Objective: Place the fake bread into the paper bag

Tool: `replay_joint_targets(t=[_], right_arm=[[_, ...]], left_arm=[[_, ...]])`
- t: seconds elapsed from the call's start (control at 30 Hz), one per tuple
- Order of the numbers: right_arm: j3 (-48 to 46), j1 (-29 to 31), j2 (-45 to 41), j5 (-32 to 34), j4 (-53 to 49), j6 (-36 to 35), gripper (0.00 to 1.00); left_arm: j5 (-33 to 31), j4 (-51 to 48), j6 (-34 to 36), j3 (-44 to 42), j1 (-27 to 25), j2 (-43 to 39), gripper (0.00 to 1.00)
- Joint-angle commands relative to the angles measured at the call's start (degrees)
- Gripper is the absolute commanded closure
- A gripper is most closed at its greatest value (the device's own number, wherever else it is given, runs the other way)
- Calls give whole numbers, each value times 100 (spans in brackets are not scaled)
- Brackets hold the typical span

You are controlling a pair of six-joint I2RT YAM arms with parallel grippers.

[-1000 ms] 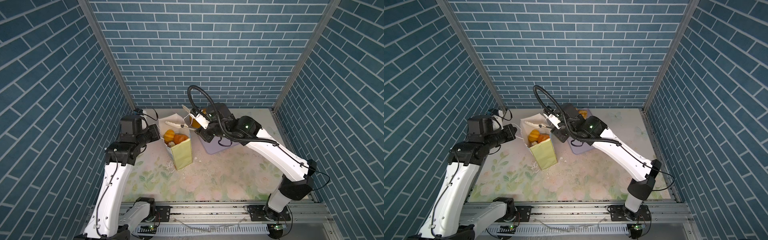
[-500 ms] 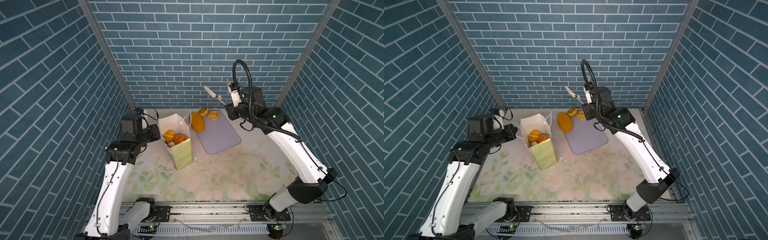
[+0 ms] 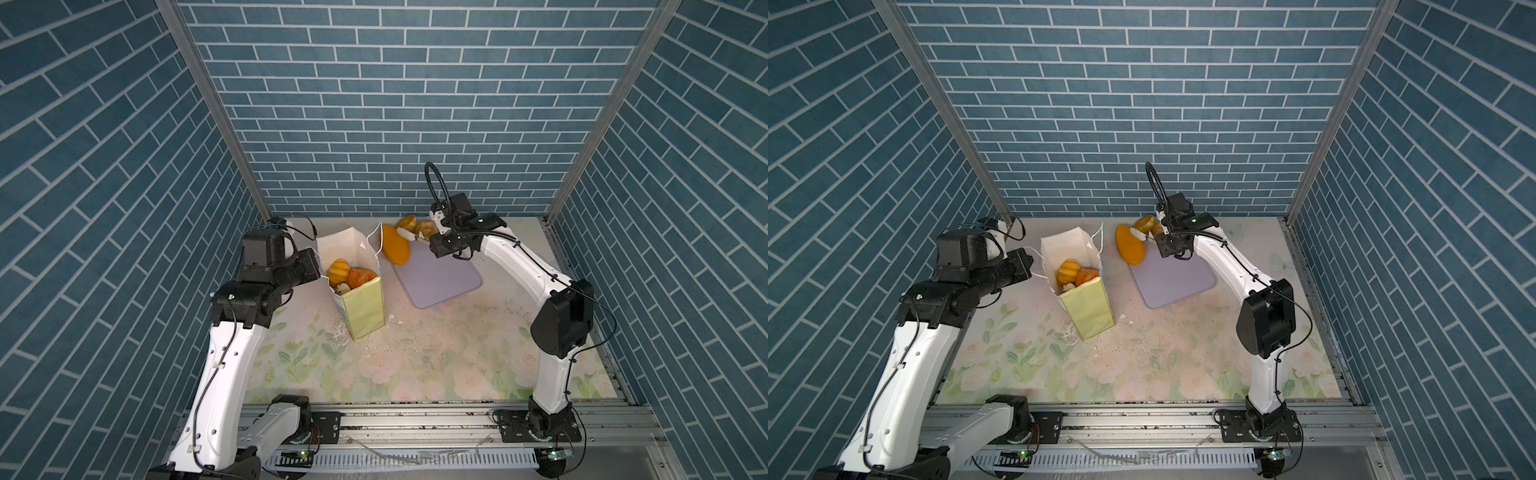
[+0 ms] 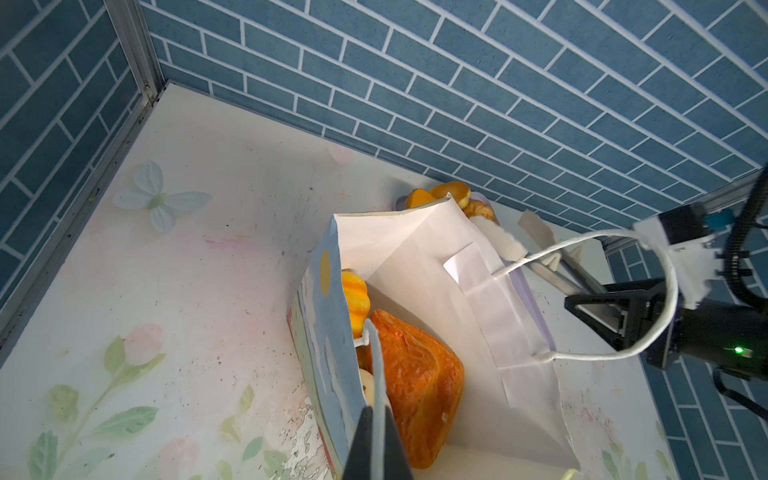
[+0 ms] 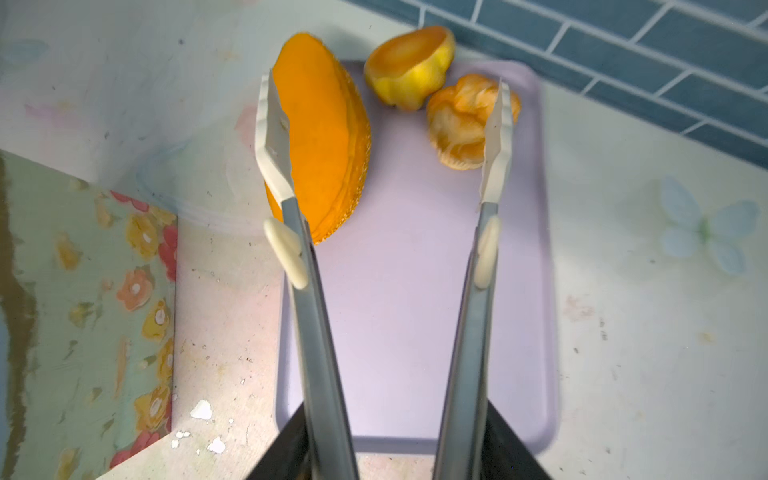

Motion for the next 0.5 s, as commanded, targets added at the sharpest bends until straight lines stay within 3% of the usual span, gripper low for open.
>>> replay_joint_targets(t=[0.0,0.2,0.47], right_arm=[[508,32,130,-432,167,84,43],[853,94,589,-781,94,191,39],[1144,157,1140,-577,134,413,40]], left_arm=[[-98,-149,-22,162,-26,17,100],[-91,-140,-90,134,-26,38,100],[-84,-123,-98,101,-26,17,100]])
